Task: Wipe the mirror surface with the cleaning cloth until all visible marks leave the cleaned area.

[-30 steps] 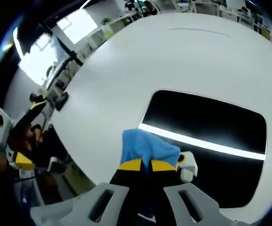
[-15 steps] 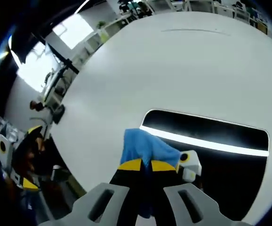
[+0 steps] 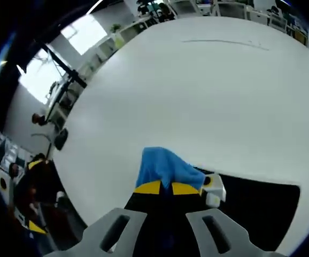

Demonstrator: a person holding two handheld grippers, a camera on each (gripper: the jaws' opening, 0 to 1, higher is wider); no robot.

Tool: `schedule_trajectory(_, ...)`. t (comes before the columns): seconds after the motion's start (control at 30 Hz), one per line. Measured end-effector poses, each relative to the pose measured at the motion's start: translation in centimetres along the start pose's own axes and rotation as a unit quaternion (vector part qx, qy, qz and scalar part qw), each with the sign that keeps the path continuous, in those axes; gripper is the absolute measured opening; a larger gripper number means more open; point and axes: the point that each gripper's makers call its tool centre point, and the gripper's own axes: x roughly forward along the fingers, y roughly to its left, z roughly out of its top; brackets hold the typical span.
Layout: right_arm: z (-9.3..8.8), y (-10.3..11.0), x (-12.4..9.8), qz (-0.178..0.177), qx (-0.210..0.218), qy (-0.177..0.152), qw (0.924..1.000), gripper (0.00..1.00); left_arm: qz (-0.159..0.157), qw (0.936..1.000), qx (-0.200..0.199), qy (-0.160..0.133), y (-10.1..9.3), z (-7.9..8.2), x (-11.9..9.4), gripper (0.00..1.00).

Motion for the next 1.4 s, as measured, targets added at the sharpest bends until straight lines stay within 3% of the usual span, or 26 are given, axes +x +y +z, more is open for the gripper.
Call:
schedule_trajectory(0.77, 0.3, -0.4, -0.1, 0.005, -0.023, -0.007, 0.9997, 0.0, 0.002, 1.0, 0.004, 0.0, 0.1, 0.3, 0.3, 1.0)
schedule_trajectory(1.4, -0.2, -4.4, -2.0, -0.015, 0.008, -0.011, 0.9998, 0.0, -0.007, 0.9999, 0.012, -0.004, -0.8, 0.9, 0.7, 1.0)
